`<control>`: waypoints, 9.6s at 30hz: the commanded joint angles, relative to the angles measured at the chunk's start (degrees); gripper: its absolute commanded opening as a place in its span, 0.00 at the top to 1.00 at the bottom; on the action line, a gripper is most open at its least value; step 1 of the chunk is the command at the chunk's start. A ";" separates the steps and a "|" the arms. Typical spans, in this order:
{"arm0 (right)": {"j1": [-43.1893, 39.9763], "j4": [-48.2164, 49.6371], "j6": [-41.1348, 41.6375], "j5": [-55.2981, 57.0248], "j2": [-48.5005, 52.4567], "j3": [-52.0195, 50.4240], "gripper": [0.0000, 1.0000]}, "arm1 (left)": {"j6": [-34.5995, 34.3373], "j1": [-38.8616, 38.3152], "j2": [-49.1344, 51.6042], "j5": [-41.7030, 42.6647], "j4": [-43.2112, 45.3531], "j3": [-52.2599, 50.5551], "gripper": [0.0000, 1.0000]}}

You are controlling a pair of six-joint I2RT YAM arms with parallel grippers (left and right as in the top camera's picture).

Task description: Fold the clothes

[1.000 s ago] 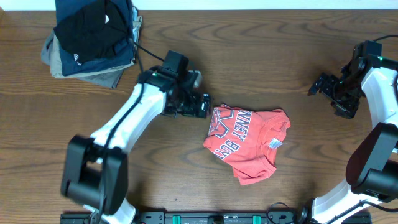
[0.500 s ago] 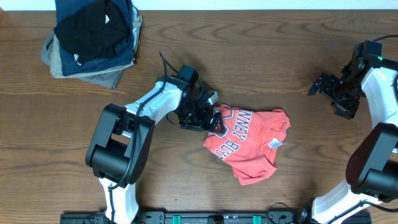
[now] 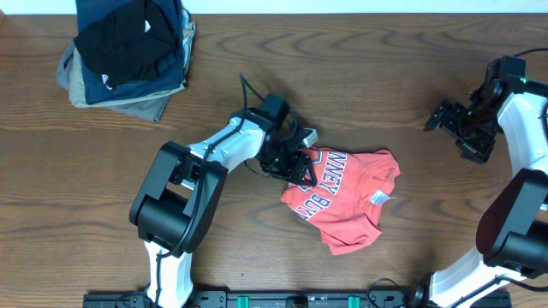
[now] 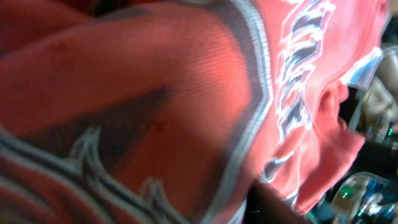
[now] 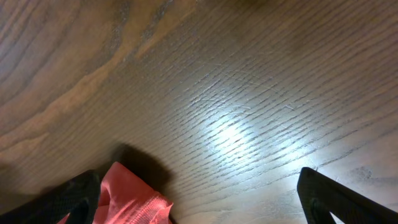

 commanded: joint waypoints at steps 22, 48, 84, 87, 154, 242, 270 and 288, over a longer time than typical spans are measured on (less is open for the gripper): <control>0.04 -0.04 -0.87 0.15 -0.55 0.74 0.01 | 0.28 17.40 0.68 -35.26 -10.10 20.83 0.94; 0.04 -0.04 -0.87 0.15 -0.55 0.74 0.01 | -3.32 23.04 0.55 -55.56 12.48 33.38 0.94; 0.04 -0.04 -0.87 0.15 -0.55 0.74 0.01 | -18.43 27.91 -0.50 -70.97 21.51 33.38 0.94; 0.04 -0.02 -0.87 0.15 -0.55 0.76 0.01 | -19.67 29.20 -0.50 -70.97 21.33 33.38 0.94; 0.11 -0.02 -0.87 0.15 -0.55 0.74 0.01 | -18.10 37.22 3.28 -64.39 13.44 33.29 0.94; 0.09 -0.04 -0.87 0.15 -0.55 0.74 0.01 | -14.80 38.75 15.85 -56.74 42.27 33.09 0.69; 0.09 -0.04 -0.87 0.15 -0.55 0.74 0.01 | -22.62 38.49 -25.05 -45.72 -25.79 32.54 0.02; 0.09 -0.04 -0.87 0.15 -0.55 0.74 0.01 | -25.94 24.04 -70.23 -40.37 -26.10 -10.60 0.02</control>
